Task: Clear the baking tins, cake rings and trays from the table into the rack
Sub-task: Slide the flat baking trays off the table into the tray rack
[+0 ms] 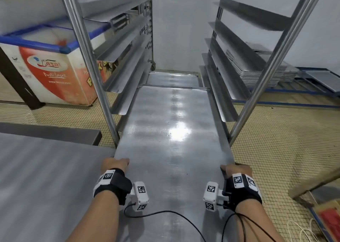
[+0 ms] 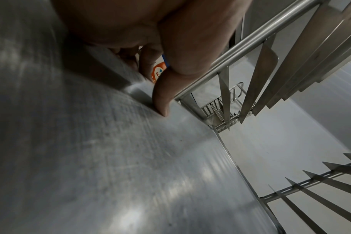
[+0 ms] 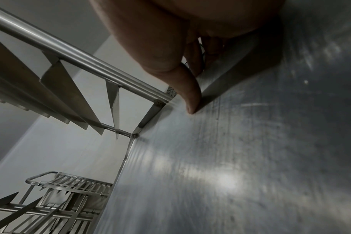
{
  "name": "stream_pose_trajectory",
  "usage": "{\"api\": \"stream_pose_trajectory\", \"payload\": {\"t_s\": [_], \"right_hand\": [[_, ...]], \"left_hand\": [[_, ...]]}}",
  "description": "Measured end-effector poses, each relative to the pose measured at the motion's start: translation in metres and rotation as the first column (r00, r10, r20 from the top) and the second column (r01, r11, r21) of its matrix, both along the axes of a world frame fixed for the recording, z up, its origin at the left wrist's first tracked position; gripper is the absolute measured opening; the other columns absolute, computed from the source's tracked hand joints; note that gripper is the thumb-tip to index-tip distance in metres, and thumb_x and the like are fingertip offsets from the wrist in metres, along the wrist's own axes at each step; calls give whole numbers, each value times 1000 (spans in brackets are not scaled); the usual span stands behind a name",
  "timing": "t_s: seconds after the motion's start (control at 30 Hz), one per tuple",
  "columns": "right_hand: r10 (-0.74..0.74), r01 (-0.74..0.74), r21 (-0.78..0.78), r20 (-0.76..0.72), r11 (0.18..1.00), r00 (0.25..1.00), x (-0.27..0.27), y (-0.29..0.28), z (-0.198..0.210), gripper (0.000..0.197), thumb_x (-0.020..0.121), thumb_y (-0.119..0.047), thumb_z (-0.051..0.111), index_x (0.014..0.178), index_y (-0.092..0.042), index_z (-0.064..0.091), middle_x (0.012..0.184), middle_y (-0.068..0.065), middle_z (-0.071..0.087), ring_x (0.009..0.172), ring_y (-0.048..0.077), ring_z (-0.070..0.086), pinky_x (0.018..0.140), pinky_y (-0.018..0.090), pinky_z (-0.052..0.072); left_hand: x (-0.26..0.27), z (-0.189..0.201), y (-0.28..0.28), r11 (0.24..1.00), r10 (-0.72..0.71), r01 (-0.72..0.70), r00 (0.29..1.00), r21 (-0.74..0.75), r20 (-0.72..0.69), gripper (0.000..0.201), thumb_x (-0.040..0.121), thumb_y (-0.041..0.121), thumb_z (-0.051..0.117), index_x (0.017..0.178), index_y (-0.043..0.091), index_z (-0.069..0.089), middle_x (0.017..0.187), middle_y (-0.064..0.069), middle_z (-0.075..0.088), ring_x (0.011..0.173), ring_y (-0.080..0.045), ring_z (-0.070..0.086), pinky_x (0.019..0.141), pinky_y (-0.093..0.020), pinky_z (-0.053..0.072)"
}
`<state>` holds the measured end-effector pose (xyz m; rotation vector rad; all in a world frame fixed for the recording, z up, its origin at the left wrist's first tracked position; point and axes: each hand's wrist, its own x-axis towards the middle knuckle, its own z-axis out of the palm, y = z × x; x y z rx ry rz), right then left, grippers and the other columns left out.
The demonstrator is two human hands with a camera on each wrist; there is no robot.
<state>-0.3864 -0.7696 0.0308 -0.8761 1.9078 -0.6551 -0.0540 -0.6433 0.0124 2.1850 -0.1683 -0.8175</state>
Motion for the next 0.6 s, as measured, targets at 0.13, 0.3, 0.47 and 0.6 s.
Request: {"api": "stream_pose_trajectory", "payload": {"t_s": [0.13,0.3,0.47,0.6], "right_hand": [[14,-14,-11,27,1000,1000,6,-25,0,22,76,-2,75,93,8,66,82,21,70,67,31,67,52,25,49],[20,-20,-21,39,1000,999,19,-55,0,27,75,-2,75,100,7,66,86,18,70,72,31,66,60,30,50],[-18,21,-41,63,999,998,29,-73,-2,22,79,3,70,100,6,66,90,20,69,80,33,68,67,30,52],[-58,61,-35,74,998,996,37,-87,-7,34,78,4,72,111,7,63,96,19,69,83,32,66,75,32,54]], "left_hand": [[10,-1,-27,999,30,-30,1000,29,7,22,80,16,76,73,4,58,100,-20,69,90,-37,66,86,-42,55],[22,0,-56,999,22,-22,1000,42,-5,24,86,15,72,83,-3,56,101,-17,60,85,-32,56,77,-33,43],[26,7,-76,999,15,-16,1000,48,25,52,87,19,74,127,-7,54,130,-22,60,108,-37,61,81,-36,43],[27,11,-85,998,19,-22,998,67,53,52,88,18,73,129,-7,53,131,-22,59,108,-36,59,81,-33,40]]}}
